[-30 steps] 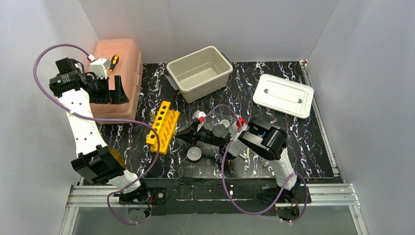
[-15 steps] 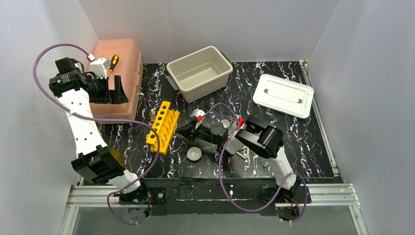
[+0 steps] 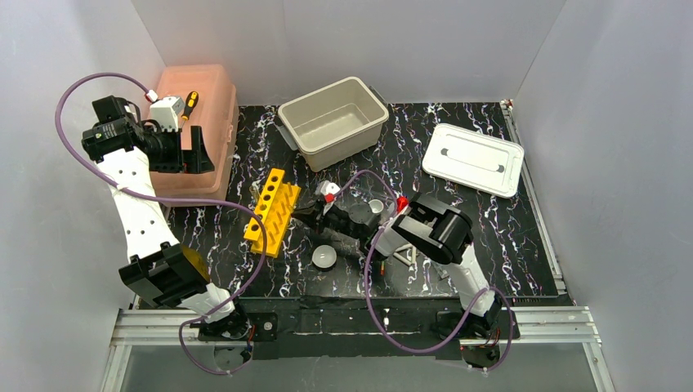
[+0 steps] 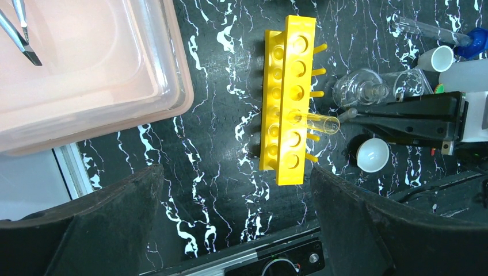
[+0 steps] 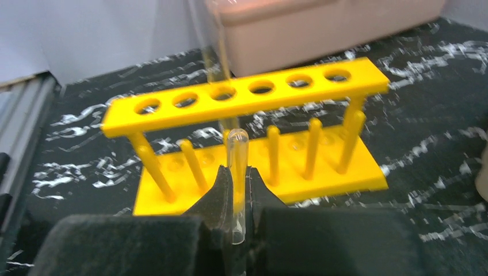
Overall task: Organize the chemistry lab equipment
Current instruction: Insert the test tube into the slot of the test tube rack.
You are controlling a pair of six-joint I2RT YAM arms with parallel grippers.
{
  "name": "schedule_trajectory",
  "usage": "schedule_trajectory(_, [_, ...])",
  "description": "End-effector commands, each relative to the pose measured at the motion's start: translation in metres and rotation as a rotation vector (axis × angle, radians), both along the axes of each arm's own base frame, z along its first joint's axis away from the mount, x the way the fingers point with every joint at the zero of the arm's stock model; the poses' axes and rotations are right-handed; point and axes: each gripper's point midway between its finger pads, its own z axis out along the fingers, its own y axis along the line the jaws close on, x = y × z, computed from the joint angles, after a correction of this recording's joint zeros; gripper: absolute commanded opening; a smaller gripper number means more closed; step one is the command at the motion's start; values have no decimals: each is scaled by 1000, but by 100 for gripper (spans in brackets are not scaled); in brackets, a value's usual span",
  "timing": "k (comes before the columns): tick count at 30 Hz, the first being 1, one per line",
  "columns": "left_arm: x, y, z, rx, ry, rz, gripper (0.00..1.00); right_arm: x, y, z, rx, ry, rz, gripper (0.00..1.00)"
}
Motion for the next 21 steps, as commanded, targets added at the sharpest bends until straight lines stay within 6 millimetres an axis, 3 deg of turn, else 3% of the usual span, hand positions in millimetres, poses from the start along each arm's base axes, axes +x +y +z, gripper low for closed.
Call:
schedule_trajectory(1, [-4, -4, 10, 6, -27, -14, 99, -24, 22, 77, 216, -132, 102, 1])
schedule_trajectory(4, [-6, -4, 9, 9, -23, -13, 99, -33, 32, 97, 298, -157, 136, 1])
schedule_trajectory(9, [-6, -2, 7, 16, -18, -14, 99, -34, 48, 111, 357, -185, 156, 1])
schedule_trajectory(21, [-4, -1, 5, 15, -11, -19, 99, -25, 51, 96, 335, -195, 112, 1])
